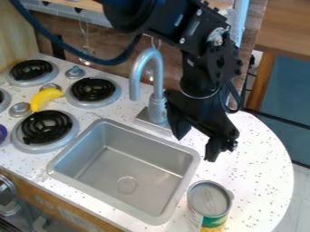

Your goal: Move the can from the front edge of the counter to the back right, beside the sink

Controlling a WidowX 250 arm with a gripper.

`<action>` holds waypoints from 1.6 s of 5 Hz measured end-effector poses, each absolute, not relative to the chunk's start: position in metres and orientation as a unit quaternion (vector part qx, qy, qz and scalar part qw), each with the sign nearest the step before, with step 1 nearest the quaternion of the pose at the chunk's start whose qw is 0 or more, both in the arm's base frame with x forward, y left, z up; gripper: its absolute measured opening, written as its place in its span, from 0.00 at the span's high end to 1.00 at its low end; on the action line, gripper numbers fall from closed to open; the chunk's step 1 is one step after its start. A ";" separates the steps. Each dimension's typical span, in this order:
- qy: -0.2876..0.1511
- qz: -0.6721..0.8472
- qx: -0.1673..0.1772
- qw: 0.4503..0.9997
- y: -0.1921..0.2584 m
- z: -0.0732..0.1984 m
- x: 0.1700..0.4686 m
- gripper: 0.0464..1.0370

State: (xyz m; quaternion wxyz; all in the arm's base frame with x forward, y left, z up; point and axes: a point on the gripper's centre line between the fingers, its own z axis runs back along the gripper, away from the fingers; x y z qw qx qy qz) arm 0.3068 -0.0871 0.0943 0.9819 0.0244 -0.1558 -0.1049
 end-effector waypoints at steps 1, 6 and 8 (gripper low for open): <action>-0.143 -0.103 0.025 0.984 -0.086 0.086 0.304 0.04; -0.110 -0.019 -0.015 0.994 -0.100 -0.017 0.273 0.04; -0.117 -0.044 -0.005 0.992 -0.113 -0.031 0.268 0.04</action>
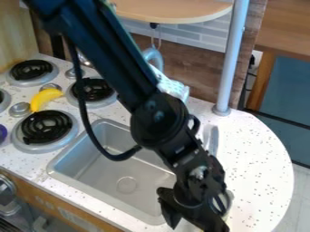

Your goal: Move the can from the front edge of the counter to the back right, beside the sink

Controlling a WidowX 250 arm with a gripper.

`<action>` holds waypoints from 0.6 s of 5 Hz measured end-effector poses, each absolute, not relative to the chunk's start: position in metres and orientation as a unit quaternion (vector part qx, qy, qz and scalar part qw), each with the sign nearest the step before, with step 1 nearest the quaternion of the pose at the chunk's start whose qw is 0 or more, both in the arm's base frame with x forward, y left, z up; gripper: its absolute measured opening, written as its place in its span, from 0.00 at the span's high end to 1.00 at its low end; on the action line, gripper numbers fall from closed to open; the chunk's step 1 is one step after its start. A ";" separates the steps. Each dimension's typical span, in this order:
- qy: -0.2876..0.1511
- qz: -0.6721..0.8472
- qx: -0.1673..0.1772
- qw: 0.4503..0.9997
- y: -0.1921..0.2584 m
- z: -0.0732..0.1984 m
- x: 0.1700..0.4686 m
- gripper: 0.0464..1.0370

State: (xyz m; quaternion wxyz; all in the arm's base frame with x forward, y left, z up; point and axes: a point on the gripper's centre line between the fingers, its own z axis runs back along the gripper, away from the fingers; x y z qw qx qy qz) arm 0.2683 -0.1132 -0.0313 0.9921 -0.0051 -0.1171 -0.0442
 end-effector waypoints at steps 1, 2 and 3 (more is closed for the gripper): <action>-0.121 -0.056 0.010 0.991 -0.118 -0.039 0.273 0.04; -0.139 -0.055 0.017 0.989 -0.118 -0.041 0.283 0.04; -0.147 -0.059 0.022 0.987 -0.120 -0.043 0.291 0.04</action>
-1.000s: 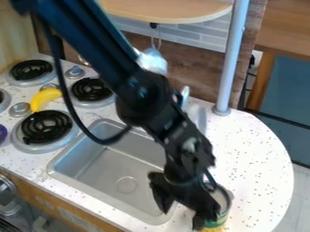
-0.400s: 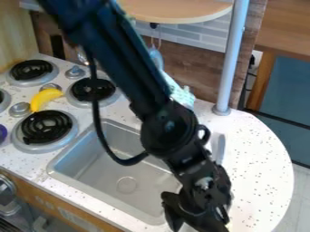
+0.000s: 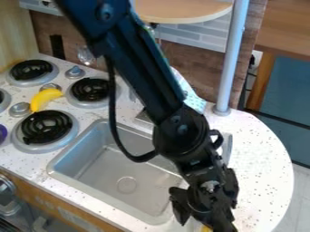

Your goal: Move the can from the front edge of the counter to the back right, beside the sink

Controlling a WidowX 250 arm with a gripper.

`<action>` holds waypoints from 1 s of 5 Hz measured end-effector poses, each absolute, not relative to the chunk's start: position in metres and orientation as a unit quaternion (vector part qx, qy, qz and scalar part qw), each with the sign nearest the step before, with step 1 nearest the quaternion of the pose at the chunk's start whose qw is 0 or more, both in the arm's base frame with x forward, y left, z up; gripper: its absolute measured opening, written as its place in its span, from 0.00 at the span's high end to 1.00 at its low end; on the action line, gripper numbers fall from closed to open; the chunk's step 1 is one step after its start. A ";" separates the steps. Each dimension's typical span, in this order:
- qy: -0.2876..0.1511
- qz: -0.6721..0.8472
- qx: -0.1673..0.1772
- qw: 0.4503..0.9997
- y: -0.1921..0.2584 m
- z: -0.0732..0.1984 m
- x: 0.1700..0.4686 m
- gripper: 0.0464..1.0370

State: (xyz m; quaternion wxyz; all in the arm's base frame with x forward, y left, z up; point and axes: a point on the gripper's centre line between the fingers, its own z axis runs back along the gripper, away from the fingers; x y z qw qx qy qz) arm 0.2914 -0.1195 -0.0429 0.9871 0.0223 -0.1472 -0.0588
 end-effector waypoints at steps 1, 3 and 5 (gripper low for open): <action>-0.144 -0.061 0.031 0.987 -0.121 -0.048 0.301 0.04; -0.147 -0.047 0.040 0.987 -0.132 -0.055 0.329 0.04; -0.146 -0.039 0.035 0.988 -0.135 -0.057 0.343 0.04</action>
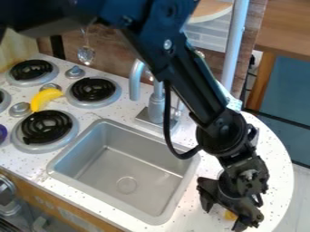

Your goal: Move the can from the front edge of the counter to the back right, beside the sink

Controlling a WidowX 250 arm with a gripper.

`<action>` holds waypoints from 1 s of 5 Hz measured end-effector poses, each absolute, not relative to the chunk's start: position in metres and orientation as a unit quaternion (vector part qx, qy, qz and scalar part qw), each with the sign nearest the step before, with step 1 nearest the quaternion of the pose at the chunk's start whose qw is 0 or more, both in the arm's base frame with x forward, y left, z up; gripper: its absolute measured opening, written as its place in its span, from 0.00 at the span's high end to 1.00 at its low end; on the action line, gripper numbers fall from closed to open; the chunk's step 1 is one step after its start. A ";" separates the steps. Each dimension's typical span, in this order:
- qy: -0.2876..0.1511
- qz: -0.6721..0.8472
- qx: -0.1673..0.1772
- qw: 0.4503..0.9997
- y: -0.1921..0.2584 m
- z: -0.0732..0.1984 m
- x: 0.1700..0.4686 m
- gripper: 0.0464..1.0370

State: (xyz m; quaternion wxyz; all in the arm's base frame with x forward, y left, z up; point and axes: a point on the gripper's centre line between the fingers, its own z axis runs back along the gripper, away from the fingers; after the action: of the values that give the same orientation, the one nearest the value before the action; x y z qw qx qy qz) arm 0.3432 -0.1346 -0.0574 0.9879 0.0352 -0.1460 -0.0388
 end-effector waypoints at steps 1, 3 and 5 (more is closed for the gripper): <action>-0.145 -0.014 0.034 0.989 -0.124 -0.060 0.352 0.04; -0.145 0.016 0.029 0.989 -0.119 -0.063 0.360 0.04; -0.145 0.029 0.027 0.989 -0.114 -0.060 0.373 0.04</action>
State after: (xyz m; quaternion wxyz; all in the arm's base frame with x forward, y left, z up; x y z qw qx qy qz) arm 0.3731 -0.1143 -0.0599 0.9887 0.0275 -0.1446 0.0291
